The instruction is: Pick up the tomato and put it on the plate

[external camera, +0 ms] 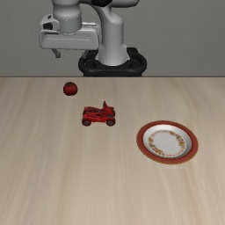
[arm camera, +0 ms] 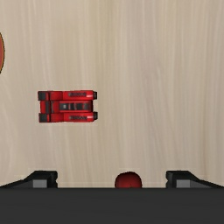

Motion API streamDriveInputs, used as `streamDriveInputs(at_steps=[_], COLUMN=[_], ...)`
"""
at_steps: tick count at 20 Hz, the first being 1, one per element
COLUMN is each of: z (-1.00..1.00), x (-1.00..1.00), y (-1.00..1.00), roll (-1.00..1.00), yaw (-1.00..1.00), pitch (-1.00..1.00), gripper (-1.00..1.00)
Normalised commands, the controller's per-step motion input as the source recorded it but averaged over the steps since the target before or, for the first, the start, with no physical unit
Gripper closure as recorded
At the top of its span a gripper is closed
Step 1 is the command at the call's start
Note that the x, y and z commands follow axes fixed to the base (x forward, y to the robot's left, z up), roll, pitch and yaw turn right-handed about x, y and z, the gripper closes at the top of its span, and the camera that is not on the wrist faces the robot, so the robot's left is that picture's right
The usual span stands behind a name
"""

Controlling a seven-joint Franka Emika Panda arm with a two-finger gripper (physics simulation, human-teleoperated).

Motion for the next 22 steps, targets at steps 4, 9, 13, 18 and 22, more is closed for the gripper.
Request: streamDriveInputs(at_steps=[4, 9, 13, 18, 22], z=[0.00, 0.00, -0.75, -1.00, -1.00], x=[-0.25, -1.00, -0.25, 0.00, 0.00], y=[-0.75, 0.00, 0.00, 0.00, 0.00], roll=[0.00, 0.00, 0.00, 0.00, 0.00], yaw=[0.00, 0.00, 0.00, 0.00, 0.00], pitch=[0.00, 0.00, 0.00, 0.00, 0.00], gripper=[-1.00, -1.00, -1.00, -1.00, -1.00])
